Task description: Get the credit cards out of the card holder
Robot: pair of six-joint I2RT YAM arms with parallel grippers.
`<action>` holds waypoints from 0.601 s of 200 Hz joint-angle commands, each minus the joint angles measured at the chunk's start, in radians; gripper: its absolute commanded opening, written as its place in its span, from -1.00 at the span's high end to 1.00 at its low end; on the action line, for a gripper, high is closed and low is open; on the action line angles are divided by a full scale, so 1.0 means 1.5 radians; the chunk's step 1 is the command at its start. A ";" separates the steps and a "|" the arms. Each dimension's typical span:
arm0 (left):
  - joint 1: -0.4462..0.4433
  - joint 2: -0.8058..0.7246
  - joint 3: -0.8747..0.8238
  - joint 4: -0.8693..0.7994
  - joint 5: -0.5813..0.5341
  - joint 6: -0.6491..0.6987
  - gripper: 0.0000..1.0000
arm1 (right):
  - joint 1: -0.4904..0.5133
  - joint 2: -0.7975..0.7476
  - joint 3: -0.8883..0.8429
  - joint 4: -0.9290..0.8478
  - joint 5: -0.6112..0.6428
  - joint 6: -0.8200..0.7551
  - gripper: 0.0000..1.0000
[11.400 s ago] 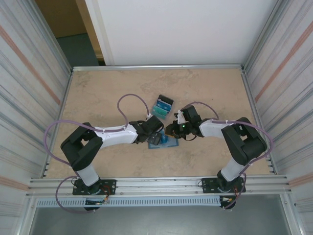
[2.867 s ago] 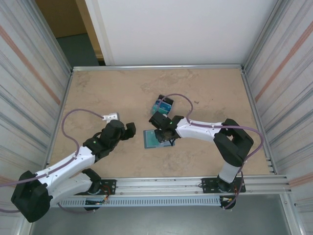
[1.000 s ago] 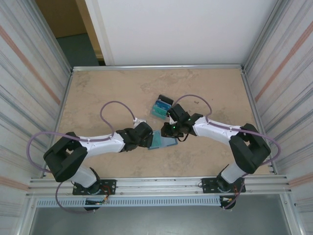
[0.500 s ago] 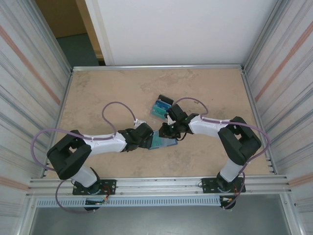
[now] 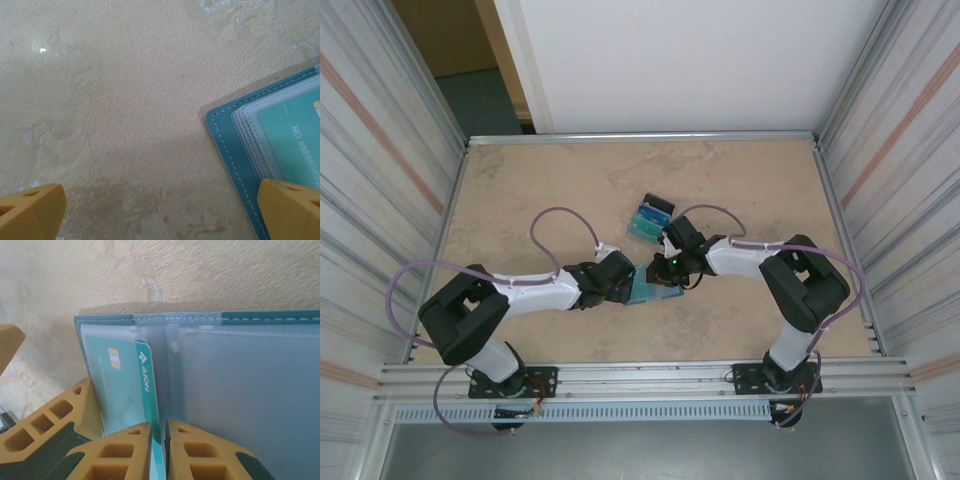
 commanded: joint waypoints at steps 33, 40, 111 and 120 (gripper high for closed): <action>-0.006 0.012 0.009 -0.037 -0.017 -0.005 -0.97 | -0.006 0.021 -0.018 0.044 -0.038 0.025 0.74; -0.006 0.011 0.009 -0.037 -0.018 -0.004 -0.97 | -0.006 0.020 -0.020 0.046 -0.041 0.025 0.75; -0.007 0.010 0.013 -0.043 -0.022 -0.006 -0.97 | -0.013 0.004 -0.035 0.054 -0.032 0.025 1.00; -0.007 0.009 0.012 -0.045 -0.024 -0.005 -0.97 | -0.017 0.001 -0.038 0.053 -0.028 0.025 1.00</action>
